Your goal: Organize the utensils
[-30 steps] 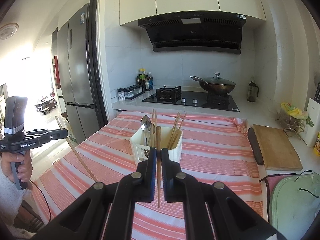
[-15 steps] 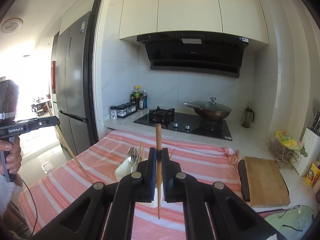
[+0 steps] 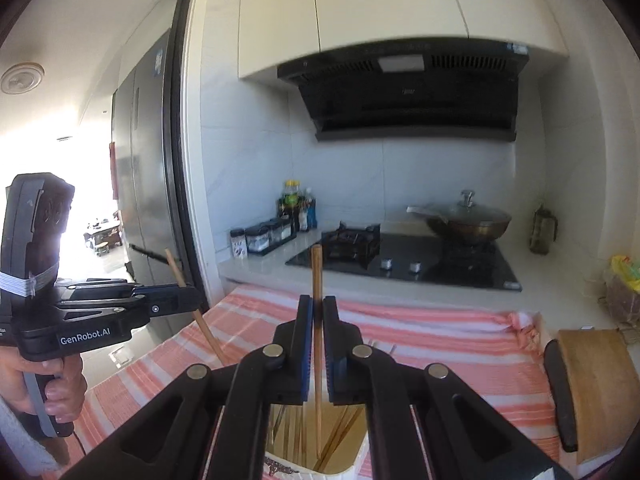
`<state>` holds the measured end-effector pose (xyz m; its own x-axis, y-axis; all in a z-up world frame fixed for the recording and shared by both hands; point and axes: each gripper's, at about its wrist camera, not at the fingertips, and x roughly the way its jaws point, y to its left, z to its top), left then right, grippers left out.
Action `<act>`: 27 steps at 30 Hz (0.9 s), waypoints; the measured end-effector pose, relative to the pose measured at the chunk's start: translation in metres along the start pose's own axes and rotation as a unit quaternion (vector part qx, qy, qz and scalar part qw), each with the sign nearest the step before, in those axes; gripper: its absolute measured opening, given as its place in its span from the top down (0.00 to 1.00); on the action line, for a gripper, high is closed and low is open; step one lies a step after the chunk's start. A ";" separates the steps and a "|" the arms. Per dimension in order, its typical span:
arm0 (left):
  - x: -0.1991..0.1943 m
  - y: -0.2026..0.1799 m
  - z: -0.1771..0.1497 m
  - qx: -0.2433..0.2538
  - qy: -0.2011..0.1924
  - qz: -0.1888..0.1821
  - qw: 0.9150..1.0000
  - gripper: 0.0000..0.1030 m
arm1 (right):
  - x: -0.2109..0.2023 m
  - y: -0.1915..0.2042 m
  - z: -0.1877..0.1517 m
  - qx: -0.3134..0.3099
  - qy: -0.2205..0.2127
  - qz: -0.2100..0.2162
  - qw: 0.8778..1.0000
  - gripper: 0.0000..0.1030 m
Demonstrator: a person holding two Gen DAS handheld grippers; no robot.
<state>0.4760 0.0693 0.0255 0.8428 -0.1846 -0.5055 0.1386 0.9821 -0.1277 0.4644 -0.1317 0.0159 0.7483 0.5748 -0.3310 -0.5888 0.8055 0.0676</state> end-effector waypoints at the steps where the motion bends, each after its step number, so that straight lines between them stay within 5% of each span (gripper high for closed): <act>1: 0.010 0.004 -0.004 -0.007 0.014 -0.001 1.000 0.96 | 0.016 -0.003 -0.006 0.007 0.024 0.003 1.000 0.95; 6: 0.053 0.019 -0.021 -0.028 0.073 -0.008 0.997 0.96 | 0.082 -0.019 -0.035 0.030 0.123 0.018 0.992 0.95; 10: 0.064 0.019 -0.032 -0.026 0.084 -0.008 0.996 0.91 | 0.110 -0.028 -0.041 0.047 0.147 0.021 0.988 0.93; 12: 0.060 0.018 -0.035 -0.026 0.081 -0.007 0.996 0.55 | 0.117 -0.032 -0.040 0.056 0.149 0.018 0.987 0.93; 14: 0.047 0.017 -0.038 -0.024 0.063 0.005 0.998 0.34 | 0.113 -0.033 -0.036 0.067 0.138 0.017 0.988 0.81; 16: 0.028 0.014 -0.042 -0.016 0.048 0.009 0.999 0.28 | 0.098 -0.031 -0.029 0.074 0.119 0.016 0.990 0.44; 17: 0.017 0.011 -0.044 -0.011 0.045 0.013 0.999 0.21 | 0.086 -0.029 -0.027 0.071 0.106 0.011 0.992 0.39; 20: -0.021 -0.003 -0.058 0.007 0.023 0.037 0.999 0.01 | 0.042 -0.015 -0.017 0.041 0.075 -0.012 0.996 0.35; 22: -0.050 -0.014 -0.073 0.015 0.000 0.048 0.999 0.01 | 0.006 -0.006 -0.016 0.024 0.059 -0.032 0.997 0.22; 27: -0.100 -0.046 -0.115 0.015 0.010 0.064 0.998 0.00 | -0.085 0.028 -0.043 0.004 0.045 -0.092 0.995 0.12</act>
<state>0.3254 0.0387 -0.0160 0.8436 -0.0580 -0.5338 0.0466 0.9983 -0.0348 0.3711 -0.1642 0.0050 0.8125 0.4025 -0.4216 -0.4417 0.8971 0.0053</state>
